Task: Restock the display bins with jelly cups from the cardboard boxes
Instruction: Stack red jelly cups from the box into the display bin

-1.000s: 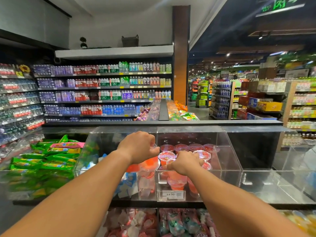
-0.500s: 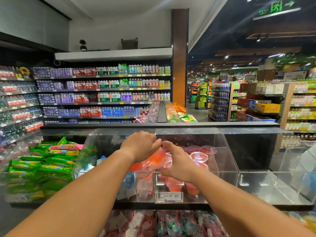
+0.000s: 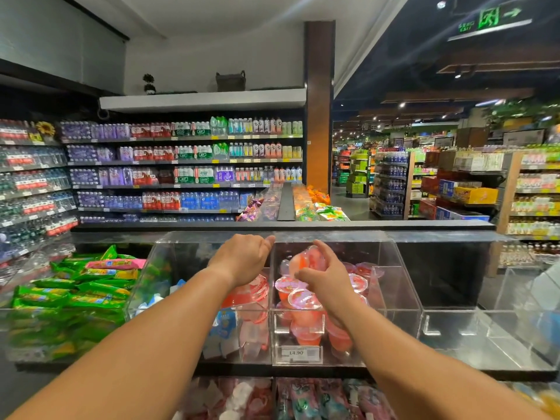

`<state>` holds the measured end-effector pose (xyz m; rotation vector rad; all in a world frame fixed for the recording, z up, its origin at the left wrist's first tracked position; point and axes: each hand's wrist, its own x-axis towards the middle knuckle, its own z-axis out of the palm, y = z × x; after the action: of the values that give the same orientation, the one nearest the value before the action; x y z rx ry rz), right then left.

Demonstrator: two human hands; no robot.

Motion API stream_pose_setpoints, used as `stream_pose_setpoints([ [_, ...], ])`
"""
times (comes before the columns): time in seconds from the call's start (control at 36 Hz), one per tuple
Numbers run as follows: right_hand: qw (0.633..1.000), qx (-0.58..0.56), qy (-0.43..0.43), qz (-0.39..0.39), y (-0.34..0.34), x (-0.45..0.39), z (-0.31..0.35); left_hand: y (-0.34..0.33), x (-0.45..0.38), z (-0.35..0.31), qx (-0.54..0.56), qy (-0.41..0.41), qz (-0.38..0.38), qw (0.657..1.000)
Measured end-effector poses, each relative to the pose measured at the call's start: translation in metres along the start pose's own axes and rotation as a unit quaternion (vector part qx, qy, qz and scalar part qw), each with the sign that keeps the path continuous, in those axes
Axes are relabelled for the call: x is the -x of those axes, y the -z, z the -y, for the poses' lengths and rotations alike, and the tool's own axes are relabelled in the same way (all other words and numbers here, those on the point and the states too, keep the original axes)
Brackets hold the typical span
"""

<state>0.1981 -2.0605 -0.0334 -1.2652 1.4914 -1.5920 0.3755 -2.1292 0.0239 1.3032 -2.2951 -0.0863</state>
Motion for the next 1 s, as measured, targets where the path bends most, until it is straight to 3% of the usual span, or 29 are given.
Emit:
stream_pose_setpoints([
  [0.19,0.989,0.099,-0.088,-0.067,0.011,-0.028,-0.004,0.015,0.006,0.005,-0.04,-0.041,-0.008,0.998],
  [0.33,0.984,0.127,-0.101,-0.074,-0.013,-0.05,-0.018,0.023,0.005,0.011,-0.027,-0.05,-0.029,0.998],
  [0.89,0.972,0.204,-0.116,-0.03,-0.05,-0.127,-0.04,0.007,-0.014,0.032,-0.039,-0.061,-0.067,0.995],
  [1.0,0.959,0.261,-0.108,-0.014,-0.047,-0.125,-0.039,0.004,-0.016,0.025,-0.032,-0.062,-0.056,0.996],
])
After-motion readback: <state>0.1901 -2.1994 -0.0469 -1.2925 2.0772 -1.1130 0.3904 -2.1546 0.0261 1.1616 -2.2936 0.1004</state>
